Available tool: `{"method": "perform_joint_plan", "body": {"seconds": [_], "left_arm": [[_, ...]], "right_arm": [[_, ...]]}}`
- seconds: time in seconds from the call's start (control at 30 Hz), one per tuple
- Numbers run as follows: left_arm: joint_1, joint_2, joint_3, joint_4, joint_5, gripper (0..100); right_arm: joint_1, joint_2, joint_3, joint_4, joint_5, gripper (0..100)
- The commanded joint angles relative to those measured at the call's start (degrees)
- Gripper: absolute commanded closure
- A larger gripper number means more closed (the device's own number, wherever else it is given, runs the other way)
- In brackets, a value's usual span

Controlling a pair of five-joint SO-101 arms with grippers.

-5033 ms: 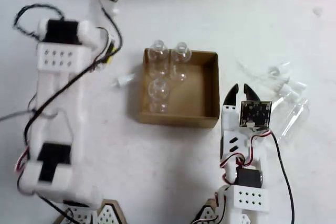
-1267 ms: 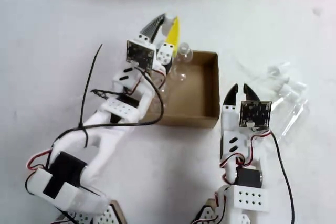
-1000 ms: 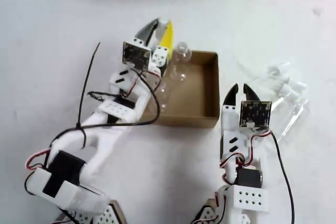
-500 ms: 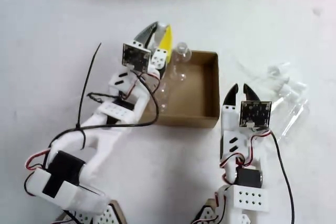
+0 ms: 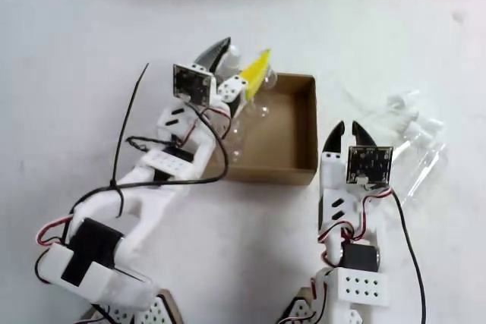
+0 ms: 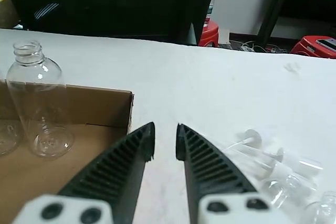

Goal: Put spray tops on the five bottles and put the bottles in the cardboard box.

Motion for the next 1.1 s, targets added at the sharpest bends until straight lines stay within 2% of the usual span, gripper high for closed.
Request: {"method": "perform_joint_plan", "body": {"seconds": [0.0, 0.17, 0.3, 0.47, 0.63, 0.73, 0.8, 1.07], "left_arm": [[-2.07, -0.92, -0.53, -1.14, 0.7, 78], [-4.97, -5.49, 0.26, -0.7, 0.79, 80], [-5.76, -17.89, 4.84, 6.95, 2.9, 80], [-5.76, -38.37, 5.8, 28.57, 4.66, 79], [-8.48, -53.58, -0.88, 59.6, 4.22, 79], [-13.14, -52.88, -9.05, 76.04, -0.35, 80], [-15.69, -49.19, -13.71, 83.25, -5.01, 80], [-18.33, -20.09, -31.91, 99.78, -24.35, 80]], "right_arm": [[0.13, 0.31, 0.62, -1.45, -0.35, 93.9], [0.13, 0.31, 0.62, -1.45, -0.35, 93.9], [0.04, 0.31, 0.62, -1.45, -0.35, 93.9], [0.04, 0.31, 0.62, -1.36, -0.35, 93.9], [0.04, 0.31, 0.62, -1.19, -0.35, 93.9], [-0.04, 0.31, 0.62, -1.1, -0.35, 93.9], [-0.04, 0.31, 0.62, -1.1, -0.35, 93.9], [-0.13, 0.31, 0.62, -1.1, -0.35, 93.9]]}}
